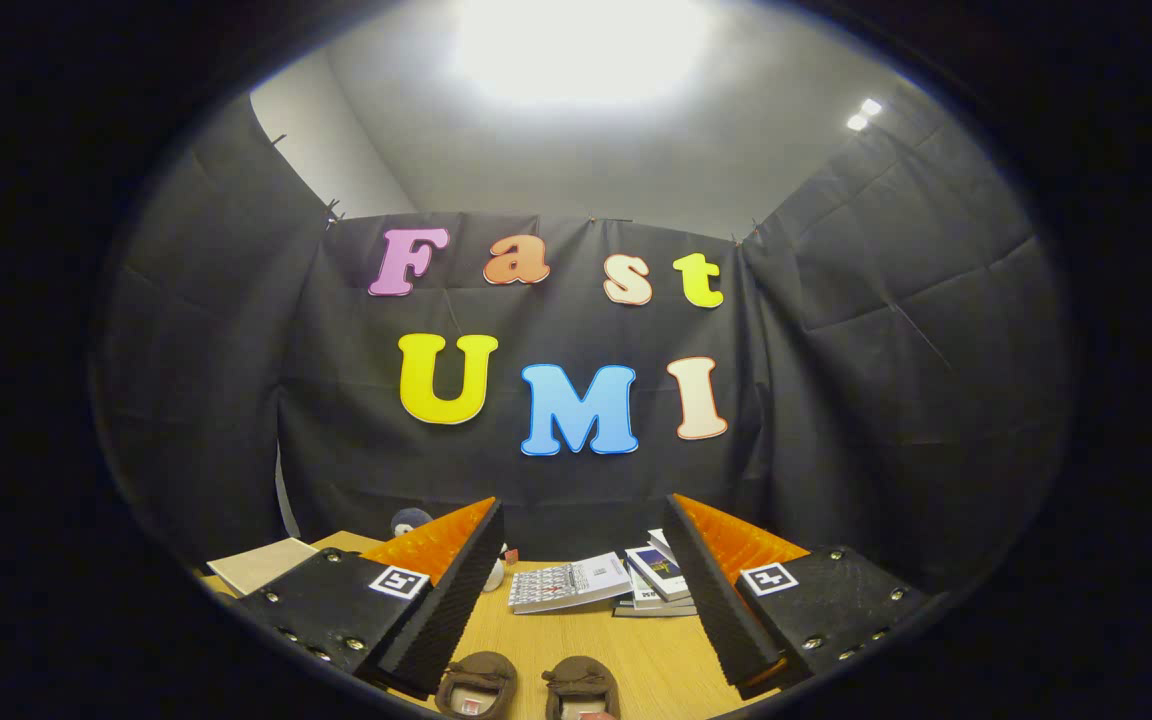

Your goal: Open the storage box then place both shoes into the box .Put the left shoe in first, then the right shoe, with the right side of both shoes facing outward in a uniform manner.

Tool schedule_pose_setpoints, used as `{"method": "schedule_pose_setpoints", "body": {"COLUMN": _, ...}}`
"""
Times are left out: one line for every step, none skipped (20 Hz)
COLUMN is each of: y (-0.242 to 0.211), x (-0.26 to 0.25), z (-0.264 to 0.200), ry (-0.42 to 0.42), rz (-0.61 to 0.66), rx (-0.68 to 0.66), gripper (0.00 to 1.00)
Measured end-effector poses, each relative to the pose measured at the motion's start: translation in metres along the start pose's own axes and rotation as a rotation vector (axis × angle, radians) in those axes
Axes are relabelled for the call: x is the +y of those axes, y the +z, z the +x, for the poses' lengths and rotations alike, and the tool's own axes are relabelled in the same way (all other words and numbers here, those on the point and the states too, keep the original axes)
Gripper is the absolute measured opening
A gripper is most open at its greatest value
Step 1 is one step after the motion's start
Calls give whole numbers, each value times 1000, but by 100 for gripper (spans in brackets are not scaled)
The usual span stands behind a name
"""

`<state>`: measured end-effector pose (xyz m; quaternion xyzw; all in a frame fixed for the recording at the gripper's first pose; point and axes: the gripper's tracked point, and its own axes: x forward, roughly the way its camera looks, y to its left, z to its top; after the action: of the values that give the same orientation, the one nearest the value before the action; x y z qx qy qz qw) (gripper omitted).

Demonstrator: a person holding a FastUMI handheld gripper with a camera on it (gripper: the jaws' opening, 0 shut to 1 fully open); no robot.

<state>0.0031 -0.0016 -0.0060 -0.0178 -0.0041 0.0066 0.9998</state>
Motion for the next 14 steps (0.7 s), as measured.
{"method": "schedule_pose_setpoints", "body": {"y": -1, "x": -2, "z": 0, "ry": -3, "rz": -5, "rx": 0, "gripper": 98}}
{"method": "schedule_pose_setpoints", "body": {"y": -3, "x": 0, "z": 0, "ry": 1, "rz": -2, "rx": 3, "gripper": 98}}
{"method": "schedule_pose_setpoints", "body": {"y": -5, "x": 2, "z": 0, "ry": 11, "rz": 7, "rx": 6, "gripper": 98}}
{"method": "schedule_pose_setpoints", "body": {"y": -7, "x": 8, "z": -1, "ry": 31, "rz": 22, "rx": 9, "gripper": 98}}
{"method": "schedule_pose_setpoints", "body": {"y": -11, "x": 12, "z": -2, "ry": 49, "rz": 48, "rx": 16, "gripper": 98}}
{"method": "schedule_pose_setpoints", "body": {"y": -15, "x": 16, "z": -3, "ry": 68, "rz": 79, "rx": 23, "gripper": 98}}
{"method": "schedule_pose_setpoints", "body": {"y": -19, "x": 21, "z": -4, "ry": 91, "rz": 108, "rx": 30, "gripper": 98}}
{"method": "schedule_pose_setpoints", "body": {"y": -23, "x": 28, "z": -6, "ry": 118, "rz": 137, "rx": 38, "gripper": 98}}
{"method": "schedule_pose_setpoints", "body": {"y": -26, "x": 37, "z": -7, "ry": 151, "rz": 163, "rx": 45, "gripper": 98}}
{"method": "schedule_pose_setpoints", "body": {"y": -31, "x": 46, "z": -8, "ry": 182, "rz": 191, "rx": 52, "gripper": 98}}
{"method": "schedule_pose_setpoints", "body": {"y": -36, "x": 54, "z": -9, "ry": 207, "rz": 221, "rx": 64, "gripper": 98}}
{"method": "schedule_pose_setpoints", "body": {"y": -44, "x": 63, "z": -10, "ry": 226, "rz": 251, "rx": 83, "gripper": 98}}
{"method": "schedule_pose_setpoints", "body": {"y": -51, "x": 71, "z": -10, "ry": 244, "rz": 282, "rx": 106, "gripper": 98}}
{"method": "schedule_pose_setpoints", "body": {"y": -60, "x": 82, "z": -11, "ry": 263, "rz": 317, "rx": 135, "gripper": 98}}
